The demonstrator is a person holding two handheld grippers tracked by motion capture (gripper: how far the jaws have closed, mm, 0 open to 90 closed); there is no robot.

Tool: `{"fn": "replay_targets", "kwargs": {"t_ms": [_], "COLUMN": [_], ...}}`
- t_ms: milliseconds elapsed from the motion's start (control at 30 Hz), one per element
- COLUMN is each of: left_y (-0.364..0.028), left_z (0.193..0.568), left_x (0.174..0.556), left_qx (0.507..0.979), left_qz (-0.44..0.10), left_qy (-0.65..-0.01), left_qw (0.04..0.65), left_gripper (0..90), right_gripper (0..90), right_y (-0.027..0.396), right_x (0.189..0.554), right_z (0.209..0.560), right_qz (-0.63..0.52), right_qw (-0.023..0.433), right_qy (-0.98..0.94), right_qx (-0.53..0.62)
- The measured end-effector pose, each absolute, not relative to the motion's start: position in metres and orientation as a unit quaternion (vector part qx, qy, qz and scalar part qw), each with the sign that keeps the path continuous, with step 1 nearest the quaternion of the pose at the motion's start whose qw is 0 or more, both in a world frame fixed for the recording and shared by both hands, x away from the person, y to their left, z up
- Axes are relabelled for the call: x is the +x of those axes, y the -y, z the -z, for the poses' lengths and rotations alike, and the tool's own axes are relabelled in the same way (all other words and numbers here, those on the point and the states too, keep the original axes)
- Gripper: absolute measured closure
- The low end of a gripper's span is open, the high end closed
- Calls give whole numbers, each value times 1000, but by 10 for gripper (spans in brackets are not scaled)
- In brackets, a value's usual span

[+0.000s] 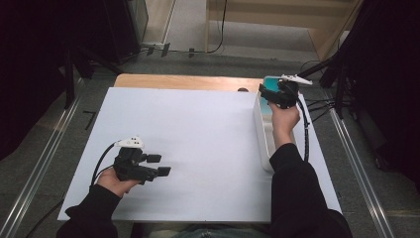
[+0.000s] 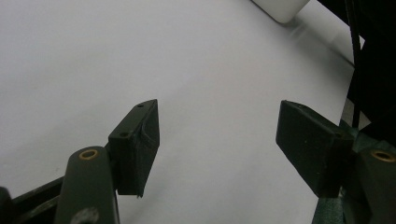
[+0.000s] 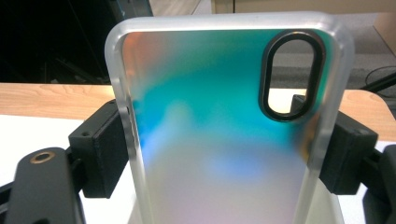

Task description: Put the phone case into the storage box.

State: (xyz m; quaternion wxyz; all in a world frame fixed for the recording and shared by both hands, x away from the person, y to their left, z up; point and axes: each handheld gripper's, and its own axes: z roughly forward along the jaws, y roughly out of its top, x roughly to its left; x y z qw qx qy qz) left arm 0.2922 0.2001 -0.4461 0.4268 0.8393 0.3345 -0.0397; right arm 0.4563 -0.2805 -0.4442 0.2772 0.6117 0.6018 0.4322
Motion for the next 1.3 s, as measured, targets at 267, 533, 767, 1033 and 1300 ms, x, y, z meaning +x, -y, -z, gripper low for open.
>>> {"fn": "replay_targets", "kwargs": {"t_ms": [267, 533, 767, 1033, 1300], "left_y": [-201, -201, -203, -202, -201], "left_z": [446, 446, 445, 445, 445], "left_x": [293, 293, 293, 293, 293], "left_qx": [840, 840, 835, 837, 838], "left_qz": [38, 37, 36, 36, 36], "left_qy": [-335, -334, -342, -340, -339], "left_qw": [426, 426, 429, 426, 426], "left_gripper": [303, 303, 303, 303, 303], "right_gripper": [154, 152, 116, 17, 1], "right_y": [283, 281, 279, 281, 283], "right_x": [456, 455, 455, 455, 456], "right_z": [447, 448, 448, 446, 441], "right_qz": [-420, -413, -396, -403, -398], "right_qw": [265, 259, 261, 264, 273], "right_qy": [-614, -620, -635, -628, -622], "right_qx": [614, 615, 610, 611, 616]}}
